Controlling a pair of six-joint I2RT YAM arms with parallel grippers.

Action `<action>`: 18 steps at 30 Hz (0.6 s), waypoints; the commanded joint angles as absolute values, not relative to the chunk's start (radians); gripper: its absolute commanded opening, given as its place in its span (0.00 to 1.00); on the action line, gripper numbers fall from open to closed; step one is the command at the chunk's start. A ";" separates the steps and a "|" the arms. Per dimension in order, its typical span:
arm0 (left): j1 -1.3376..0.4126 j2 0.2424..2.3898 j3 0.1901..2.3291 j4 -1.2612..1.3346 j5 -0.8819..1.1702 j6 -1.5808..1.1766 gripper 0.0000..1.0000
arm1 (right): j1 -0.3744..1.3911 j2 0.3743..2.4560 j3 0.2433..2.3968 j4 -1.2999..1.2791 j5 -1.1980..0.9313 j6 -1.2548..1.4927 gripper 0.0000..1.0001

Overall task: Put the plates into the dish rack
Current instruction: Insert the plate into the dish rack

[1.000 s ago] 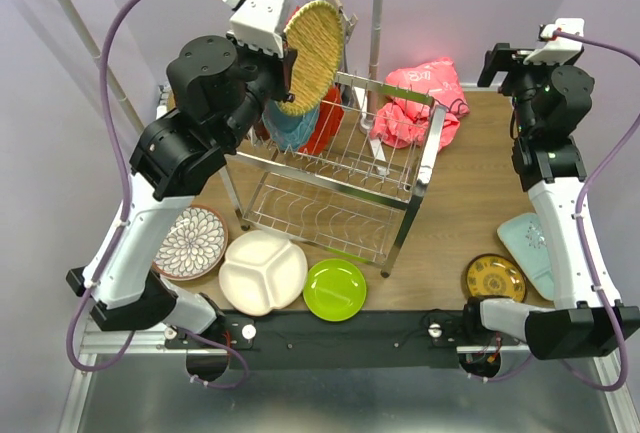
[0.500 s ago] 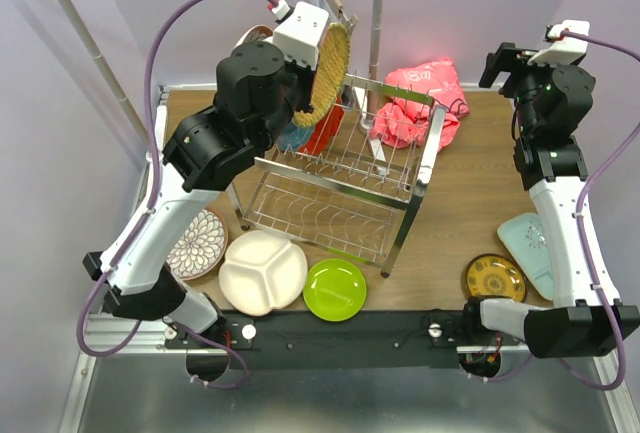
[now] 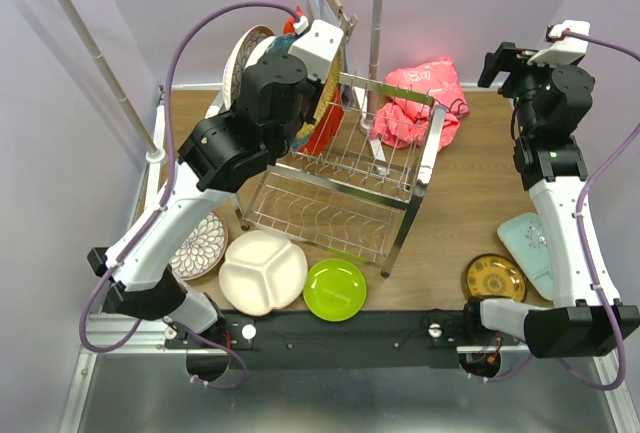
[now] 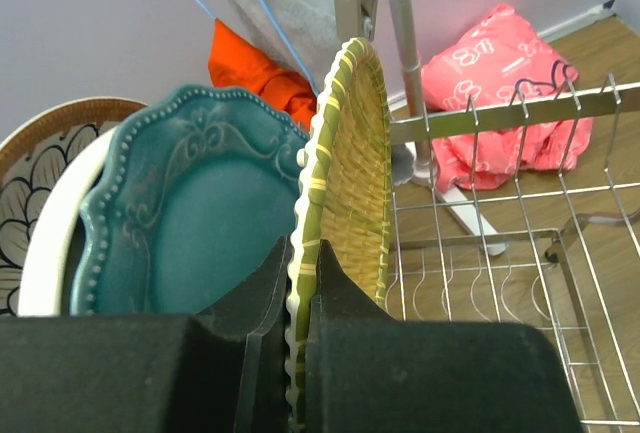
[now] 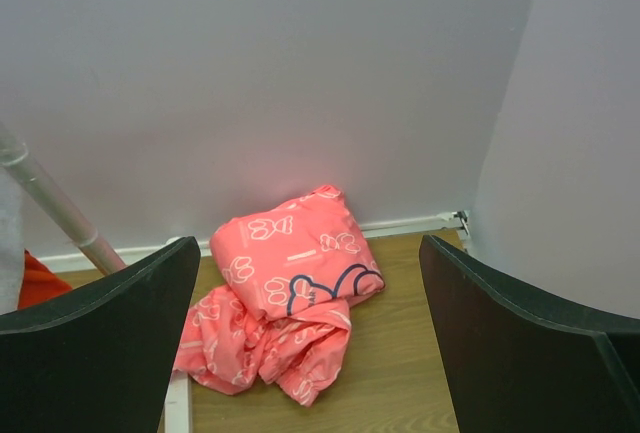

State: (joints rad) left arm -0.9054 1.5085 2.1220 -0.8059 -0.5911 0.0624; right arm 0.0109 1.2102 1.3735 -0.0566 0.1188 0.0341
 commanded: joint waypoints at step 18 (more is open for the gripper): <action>-0.911 1.503 2.029 -0.792 -0.646 0.057 0.00 | -0.023 1.195 1.373 -0.080 0.101 0.066 1.00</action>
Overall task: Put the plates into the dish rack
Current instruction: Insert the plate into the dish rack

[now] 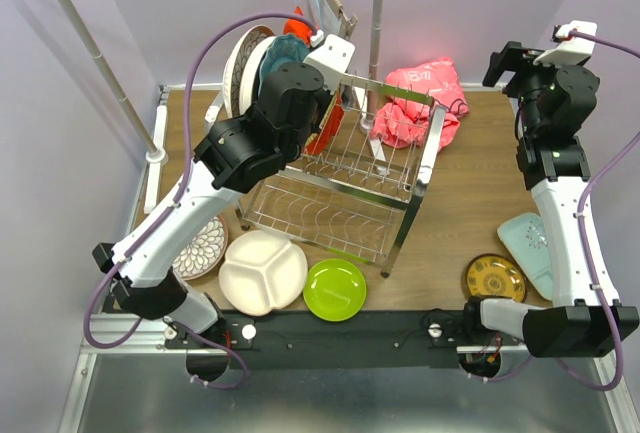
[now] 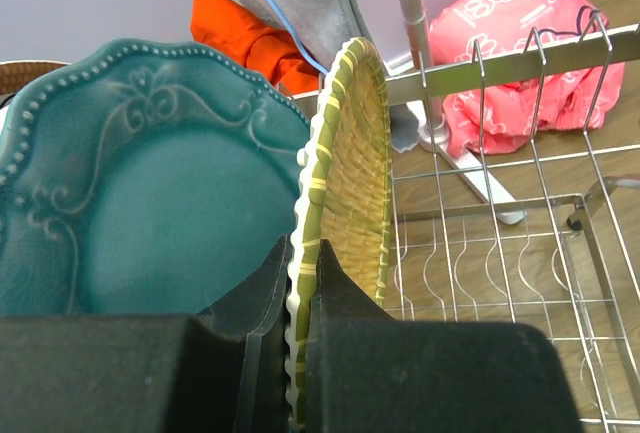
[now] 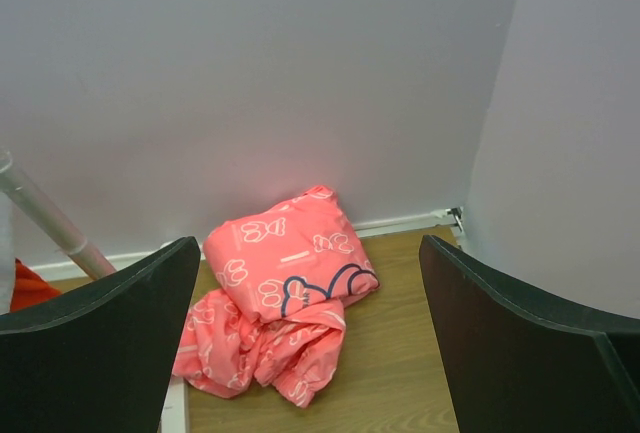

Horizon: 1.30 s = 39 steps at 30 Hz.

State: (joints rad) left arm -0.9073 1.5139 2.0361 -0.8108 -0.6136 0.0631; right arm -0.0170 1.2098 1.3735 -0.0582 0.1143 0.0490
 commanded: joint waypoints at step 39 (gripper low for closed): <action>-0.911 1.513 2.097 -0.825 -0.716 -0.064 0.38 | -0.026 1.195 1.384 -0.087 0.081 0.072 1.00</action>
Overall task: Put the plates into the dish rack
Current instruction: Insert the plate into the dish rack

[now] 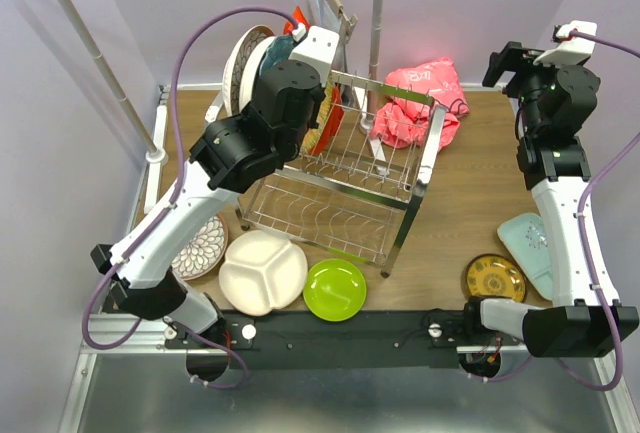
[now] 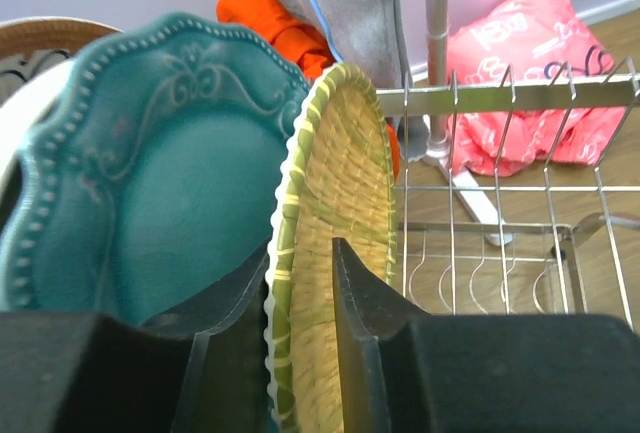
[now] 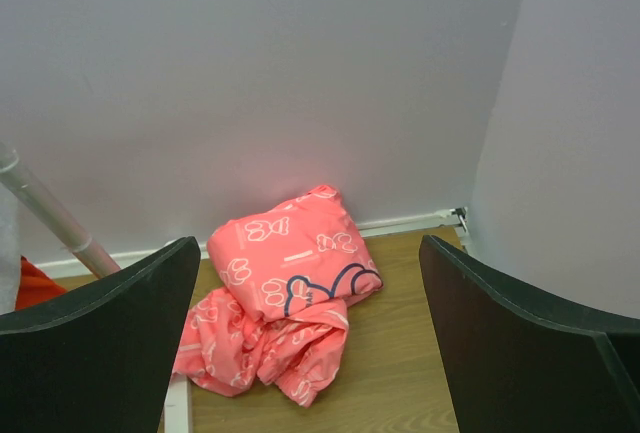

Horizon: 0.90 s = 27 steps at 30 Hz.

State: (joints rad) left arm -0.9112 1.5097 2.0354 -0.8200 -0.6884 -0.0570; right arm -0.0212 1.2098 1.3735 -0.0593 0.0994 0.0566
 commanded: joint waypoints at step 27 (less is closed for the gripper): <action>-0.910 1.364 2.094 -0.580 -0.575 -0.045 0.67 | -0.028 1.192 1.355 -0.192 -0.032 0.032 1.00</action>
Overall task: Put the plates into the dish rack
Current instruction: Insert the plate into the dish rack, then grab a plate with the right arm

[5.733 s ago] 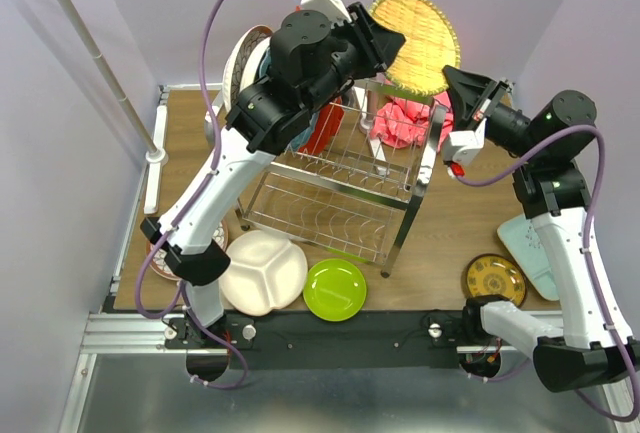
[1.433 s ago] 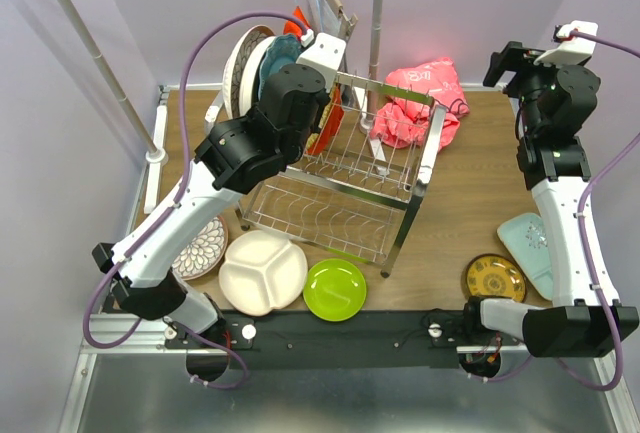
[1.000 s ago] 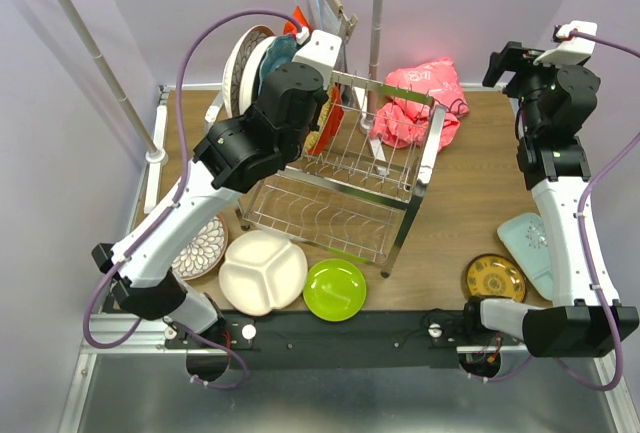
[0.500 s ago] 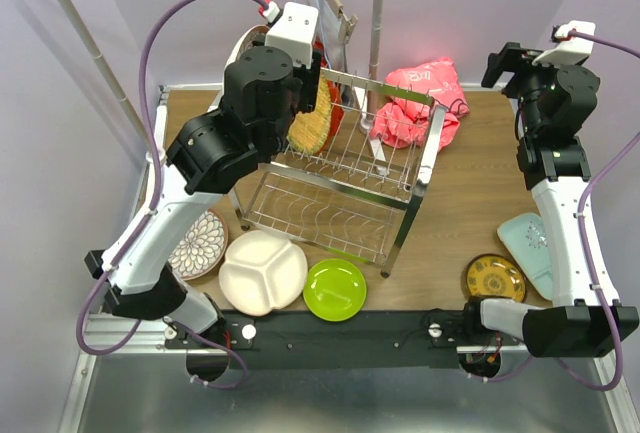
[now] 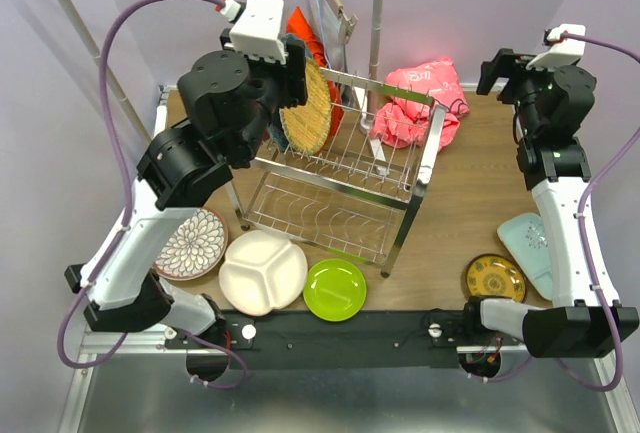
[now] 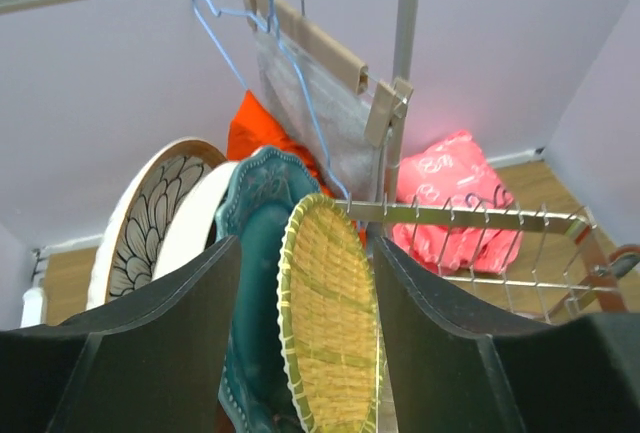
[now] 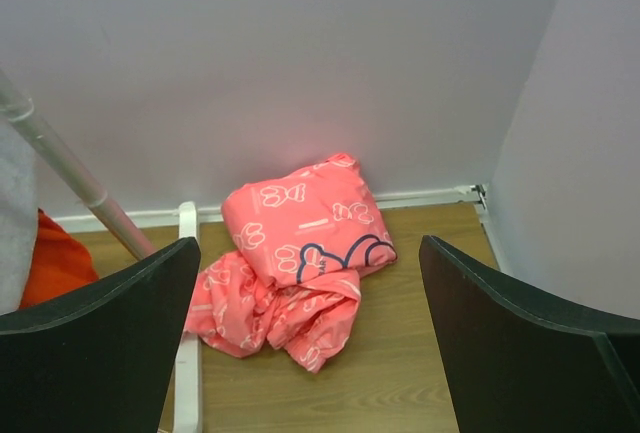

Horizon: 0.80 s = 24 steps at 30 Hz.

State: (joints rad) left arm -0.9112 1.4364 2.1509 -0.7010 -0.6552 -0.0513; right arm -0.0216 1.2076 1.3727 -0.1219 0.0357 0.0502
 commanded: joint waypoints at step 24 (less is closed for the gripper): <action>-0.888 1.164 1.738 -0.288 -0.311 -0.115 0.76 | -0.199 1.296 1.135 -0.822 -0.042 -0.334 1.00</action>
State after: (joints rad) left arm -0.8959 1.2011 1.7615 -0.3504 -0.3698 -0.1020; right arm -0.1921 1.2724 1.1908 -0.6556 -0.1421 -0.1841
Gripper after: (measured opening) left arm 0.762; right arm 0.996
